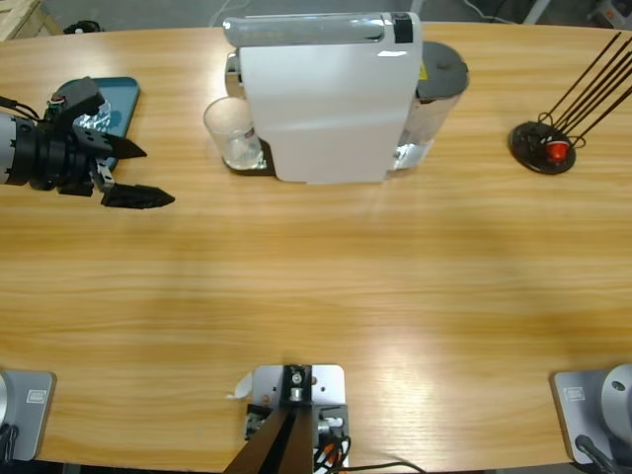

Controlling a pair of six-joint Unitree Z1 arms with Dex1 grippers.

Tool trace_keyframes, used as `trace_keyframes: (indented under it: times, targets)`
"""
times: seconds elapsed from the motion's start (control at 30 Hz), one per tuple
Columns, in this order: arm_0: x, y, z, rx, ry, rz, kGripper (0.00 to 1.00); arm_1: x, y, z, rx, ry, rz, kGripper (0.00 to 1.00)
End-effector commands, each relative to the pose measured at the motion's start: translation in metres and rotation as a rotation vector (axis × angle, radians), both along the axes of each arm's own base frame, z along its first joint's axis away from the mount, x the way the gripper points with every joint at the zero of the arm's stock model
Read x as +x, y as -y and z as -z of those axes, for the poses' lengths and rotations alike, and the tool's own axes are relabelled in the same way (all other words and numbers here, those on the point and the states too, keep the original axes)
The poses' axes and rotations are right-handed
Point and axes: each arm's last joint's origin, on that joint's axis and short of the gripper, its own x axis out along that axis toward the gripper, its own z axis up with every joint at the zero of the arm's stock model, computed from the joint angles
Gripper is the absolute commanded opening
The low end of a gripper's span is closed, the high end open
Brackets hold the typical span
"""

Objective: Pour coffee

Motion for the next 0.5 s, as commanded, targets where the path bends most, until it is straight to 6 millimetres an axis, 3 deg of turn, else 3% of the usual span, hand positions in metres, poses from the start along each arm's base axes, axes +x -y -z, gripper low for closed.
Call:
trace_keyframes:
  times: [0.03,0.23,0.5]
  targets:
    - [-0.014,-0.008,0.006,0.016,-0.029,-0.022,1.0,0.016,-0.007,0.023,-0.03,-0.074,0.012,0.0]
    - [-0.013,-0.009,0.004,0.012,-0.021,-0.028,1.0,0.019,-0.01,0.027,-0.026,-0.089,0.006,0.0]
    - [-0.019,-0.016,-0.013,-0.033,0.049,-0.06,1.0,0.024,-0.009,0.033,-0.038,-0.101,0.018,0.0]
